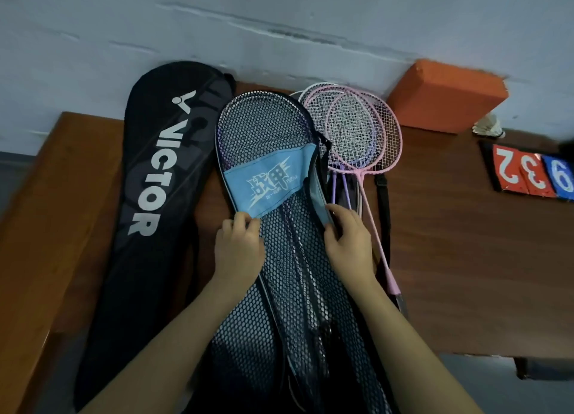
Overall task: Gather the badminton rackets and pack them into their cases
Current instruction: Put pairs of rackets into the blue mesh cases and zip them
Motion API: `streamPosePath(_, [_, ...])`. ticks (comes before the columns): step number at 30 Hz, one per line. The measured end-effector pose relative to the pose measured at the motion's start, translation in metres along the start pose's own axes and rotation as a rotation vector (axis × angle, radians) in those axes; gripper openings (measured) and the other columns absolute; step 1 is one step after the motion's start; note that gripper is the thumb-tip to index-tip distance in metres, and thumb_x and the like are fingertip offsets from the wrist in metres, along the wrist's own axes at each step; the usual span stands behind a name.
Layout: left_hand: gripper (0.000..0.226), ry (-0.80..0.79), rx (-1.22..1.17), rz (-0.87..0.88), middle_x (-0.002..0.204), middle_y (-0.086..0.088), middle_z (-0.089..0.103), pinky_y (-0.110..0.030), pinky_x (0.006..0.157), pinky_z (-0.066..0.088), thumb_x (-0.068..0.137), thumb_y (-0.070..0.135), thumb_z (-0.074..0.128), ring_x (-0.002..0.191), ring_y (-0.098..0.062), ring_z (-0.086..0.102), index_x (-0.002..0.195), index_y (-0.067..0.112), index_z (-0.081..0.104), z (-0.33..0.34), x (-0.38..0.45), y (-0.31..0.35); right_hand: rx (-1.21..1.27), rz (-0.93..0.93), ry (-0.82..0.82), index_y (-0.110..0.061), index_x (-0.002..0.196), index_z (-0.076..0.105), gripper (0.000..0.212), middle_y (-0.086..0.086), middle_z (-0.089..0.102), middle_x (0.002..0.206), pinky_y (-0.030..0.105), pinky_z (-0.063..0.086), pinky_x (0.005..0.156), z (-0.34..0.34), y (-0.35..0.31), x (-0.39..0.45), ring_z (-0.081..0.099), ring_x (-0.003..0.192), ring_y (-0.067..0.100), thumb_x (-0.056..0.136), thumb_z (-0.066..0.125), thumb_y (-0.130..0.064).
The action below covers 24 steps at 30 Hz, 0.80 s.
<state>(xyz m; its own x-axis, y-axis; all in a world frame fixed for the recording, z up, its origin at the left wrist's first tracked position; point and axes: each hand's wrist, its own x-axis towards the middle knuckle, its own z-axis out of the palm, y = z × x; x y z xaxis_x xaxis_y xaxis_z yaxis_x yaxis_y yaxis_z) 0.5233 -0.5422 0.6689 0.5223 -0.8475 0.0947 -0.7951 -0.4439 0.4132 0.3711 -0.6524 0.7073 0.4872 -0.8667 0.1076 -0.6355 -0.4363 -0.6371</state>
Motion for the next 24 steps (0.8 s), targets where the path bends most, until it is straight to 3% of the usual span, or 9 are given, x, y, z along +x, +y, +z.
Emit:
streamPosePath(6, [0.029, -0.004, 0.017, 0.075, 0.094, -0.016, 0.060, -0.042, 0.068, 0.048, 0.070, 0.014, 0.075, 0.085, -0.036, 0.056, 0.095, 0.003, 0.066, -0.002, 0.018, -0.002, 0.039, 0.172, -0.086, -0.009, 0.129, 0.052, 0.043, 0.007, 0.061, 0.122, 0.027, 0.042, 0.087, 0.012, -0.007, 0.030, 0.056, 0.111, 0.022, 0.087, 0.059, -0.014])
streamPosePath(9, [0.028, 0.008, -0.035, 0.147, 0.095, -0.015, 0.060, -0.042, 0.074, 0.046, 0.070, 0.010, 0.073, 0.088, -0.035, 0.057, 0.096, 0.005, 0.067, -0.002, 0.042, -0.003, 0.019, 0.256, -0.093, -0.009, 0.116, 0.062, 0.032, 0.007, 0.067, 0.110, 0.026, 0.043, 0.078, 0.020, -0.010, 0.059, 0.061, 0.102, 0.024, 0.085, 0.061, -0.017])
streamPosePath(12, [0.031, -0.105, -0.088, 0.135, 0.112, -0.008, 0.055, -0.041, 0.094, 0.032, 0.085, 0.018, 0.061, 0.108, -0.030, 0.048, 0.115, 0.011, 0.061, -0.006, 0.071, 0.008, 0.052, 0.296, -0.066, -0.012, 0.101, 0.068, 0.022, 0.004, 0.071, 0.094, 0.035, 0.052, 0.075, 0.029, -0.011, 0.077, 0.064, 0.087, 0.021, 0.082, 0.060, -0.020])
streamPosePath(14, [0.033, -0.155, -0.162, 0.105, 0.119, -0.003, 0.051, -0.035, 0.098, 0.024, 0.093, 0.026, 0.050, 0.116, -0.024, 0.041, 0.124, 0.016, 0.055, -0.008, 0.088, 0.015, 0.087, 0.294, -0.044, -0.013, 0.096, 0.069, 0.019, 0.002, 0.071, 0.090, 0.039, 0.053, 0.075, 0.031, -0.012, 0.079, 0.064, 0.084, 0.019, 0.081, 0.061, -0.022])
streamPosePath(16, [0.034, -0.150, -0.273, 0.077, 0.119, -0.003, 0.054, -0.036, 0.100, 0.028, 0.094, 0.029, 0.048, 0.116, -0.023, 0.045, 0.124, 0.016, 0.055, -0.009, 0.101, 0.021, 0.116, 0.254, -0.001, -0.012, 0.091, 0.069, 0.014, 0.001, 0.069, 0.086, 0.034, 0.051, 0.073, 0.028, -0.016, 0.076, 0.063, 0.081, 0.016, 0.083, 0.064, -0.022])
streamPosePath(19, [0.038, -0.166, -0.442, -0.014, 0.117, -0.006, 0.058, -0.041, 0.095, 0.044, 0.093, 0.037, 0.048, 0.107, -0.022, 0.055, 0.122, 0.014, 0.055, -0.012, 0.118, 0.029, 0.266, 0.173, 0.024, -0.008, 0.088, 0.070, 0.009, 0.001, 0.065, 0.081, 0.020, 0.046, 0.071, 0.015, -0.026, 0.071, 0.059, 0.076, 0.012, 0.080, 0.068, -0.006])
streamPosePath(22, [0.037, -0.120, -0.548, -0.088, 0.097, -0.002, 0.062, -0.034, 0.078, 0.049, 0.088, 0.046, 0.051, 0.090, -0.018, 0.059, 0.108, 0.016, 0.060, -0.019, 0.131, 0.038, 0.298, 0.062, -0.033, -0.002, 0.088, 0.071, 0.013, 0.004, 0.063, 0.079, 0.012, 0.042, 0.069, 0.005, -0.030, 0.070, 0.055, 0.072, 0.004, 0.076, 0.069, 0.004])
streamPosePath(24, [0.029, -0.071, -0.664, -0.139, 0.089, 0.000, 0.063, -0.026, 0.073, 0.048, 0.087, 0.038, 0.058, 0.083, -0.015, 0.059, 0.103, 0.014, 0.062, -0.027, 0.137, 0.045, 0.329, 0.031, -0.062, -0.001, 0.088, 0.071, 0.014, 0.000, 0.061, 0.076, 0.012, 0.041, 0.069, 0.002, -0.031, 0.070, 0.054, 0.071, 0.000, 0.076, 0.069, 0.005])
